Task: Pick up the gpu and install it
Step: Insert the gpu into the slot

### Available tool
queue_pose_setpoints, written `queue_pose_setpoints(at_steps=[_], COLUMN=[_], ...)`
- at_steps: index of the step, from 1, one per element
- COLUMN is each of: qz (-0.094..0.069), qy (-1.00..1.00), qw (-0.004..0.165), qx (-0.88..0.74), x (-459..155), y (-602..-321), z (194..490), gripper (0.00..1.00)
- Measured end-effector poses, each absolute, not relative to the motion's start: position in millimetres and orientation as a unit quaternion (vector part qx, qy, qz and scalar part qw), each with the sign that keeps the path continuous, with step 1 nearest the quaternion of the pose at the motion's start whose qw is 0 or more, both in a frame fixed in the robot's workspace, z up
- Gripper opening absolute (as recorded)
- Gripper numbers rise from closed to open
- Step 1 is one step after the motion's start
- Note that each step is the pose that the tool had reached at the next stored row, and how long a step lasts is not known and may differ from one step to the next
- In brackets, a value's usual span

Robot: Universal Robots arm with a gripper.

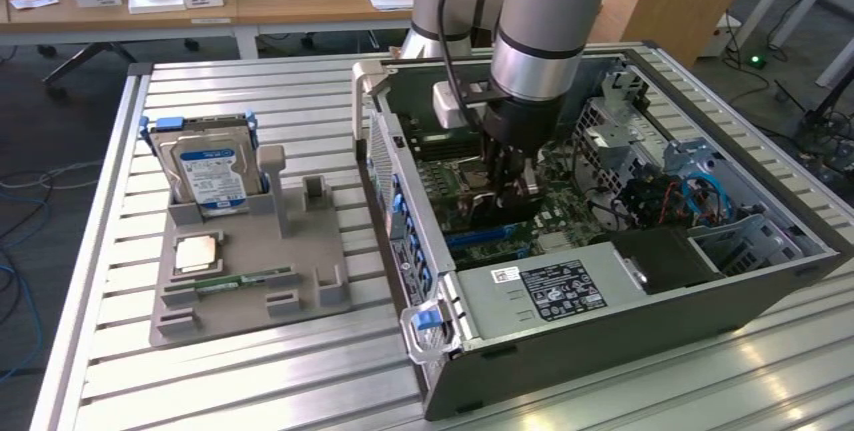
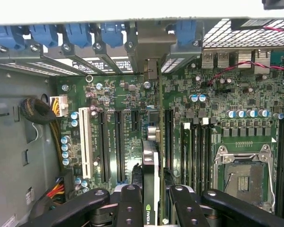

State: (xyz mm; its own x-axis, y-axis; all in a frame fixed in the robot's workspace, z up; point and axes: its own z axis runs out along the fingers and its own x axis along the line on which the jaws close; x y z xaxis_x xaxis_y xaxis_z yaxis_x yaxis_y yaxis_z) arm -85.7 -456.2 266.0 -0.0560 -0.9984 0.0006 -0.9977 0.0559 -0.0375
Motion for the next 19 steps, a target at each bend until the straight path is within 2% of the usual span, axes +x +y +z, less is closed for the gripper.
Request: queue_pose_setpoints(at_steps=[19], qz=[-0.014], qy=[0.726], qw=[0.013], qx=[-0.687], x=[-85.7], y=[-456.2], z=[256.3], gripper=[0.27])
